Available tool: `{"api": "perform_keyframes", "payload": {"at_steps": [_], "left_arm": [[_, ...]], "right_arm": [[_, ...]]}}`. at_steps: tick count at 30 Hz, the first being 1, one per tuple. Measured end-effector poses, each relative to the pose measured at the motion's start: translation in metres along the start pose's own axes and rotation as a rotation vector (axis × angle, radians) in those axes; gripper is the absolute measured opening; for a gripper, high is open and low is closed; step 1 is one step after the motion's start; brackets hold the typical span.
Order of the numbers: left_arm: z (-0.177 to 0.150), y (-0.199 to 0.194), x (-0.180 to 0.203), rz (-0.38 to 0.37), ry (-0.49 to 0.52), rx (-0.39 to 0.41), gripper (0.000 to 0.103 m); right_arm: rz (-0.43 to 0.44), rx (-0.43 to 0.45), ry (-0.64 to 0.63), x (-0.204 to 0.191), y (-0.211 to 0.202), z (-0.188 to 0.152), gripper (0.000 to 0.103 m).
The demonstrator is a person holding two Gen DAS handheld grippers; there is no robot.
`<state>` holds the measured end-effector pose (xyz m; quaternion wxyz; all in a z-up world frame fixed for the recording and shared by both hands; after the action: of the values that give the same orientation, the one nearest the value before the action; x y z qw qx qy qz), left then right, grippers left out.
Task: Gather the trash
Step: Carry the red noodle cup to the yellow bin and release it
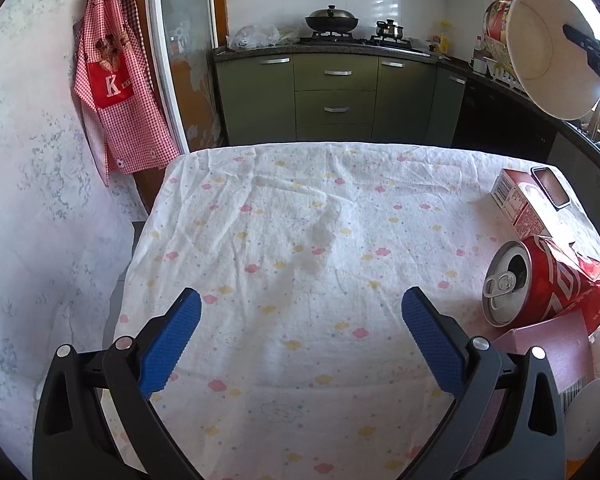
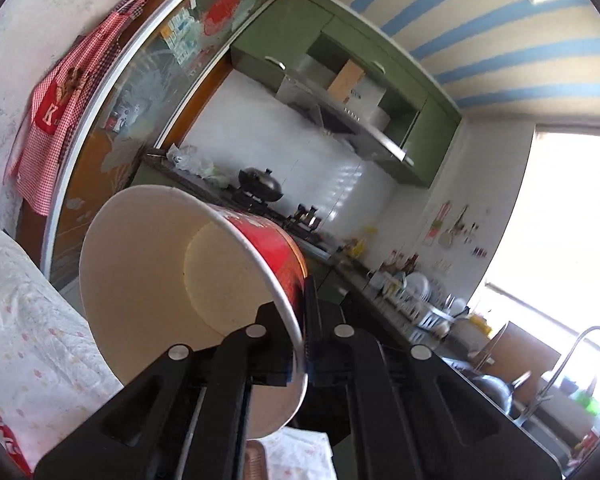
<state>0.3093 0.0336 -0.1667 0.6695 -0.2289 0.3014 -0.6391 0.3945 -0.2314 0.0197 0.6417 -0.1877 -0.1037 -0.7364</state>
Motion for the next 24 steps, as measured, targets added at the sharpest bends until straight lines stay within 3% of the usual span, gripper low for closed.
{"api": "perform_keyframes", "payload": {"at_steps": [7,11,14,17,24], "left_arm": [[-0.001,-0.002,0.001,0.032,0.035,0.002,0.099],[0.002,-0.013,-0.002,0.018,0.041,0.029,0.099],[0.006,-0.025,-0.007,-0.010,0.019,0.069,0.099],[0.010,-0.036,-0.013,-0.020,0.002,0.110,0.099],[0.011,-0.045,-0.016,-0.027,-0.013,0.145,0.099]], "right_arm": [[0.151,-0.207,0.185,0.056,-0.035,-0.011,0.004],[0.222,-0.447,0.324,0.122,-0.059,-0.034,0.004],[0.246,-0.665,0.464,0.183,-0.080,-0.074,0.005],[0.200,-0.852,0.554,0.238,-0.104,-0.128,0.006],[0.049,-1.177,0.718,0.311,-0.144,-0.274,0.007]]}}
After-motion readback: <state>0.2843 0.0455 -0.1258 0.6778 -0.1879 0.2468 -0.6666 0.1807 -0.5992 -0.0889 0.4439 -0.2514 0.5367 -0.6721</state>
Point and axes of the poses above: each gripper's, at about its wrist camera, not at the fingertips, and y roughly the way its jaws point, x to its right, z to its top, the point moved 4 cm from there along y, roughly the way its jaws point, and after that the axes turned 5 degrees about y, right-handed, at the moved point
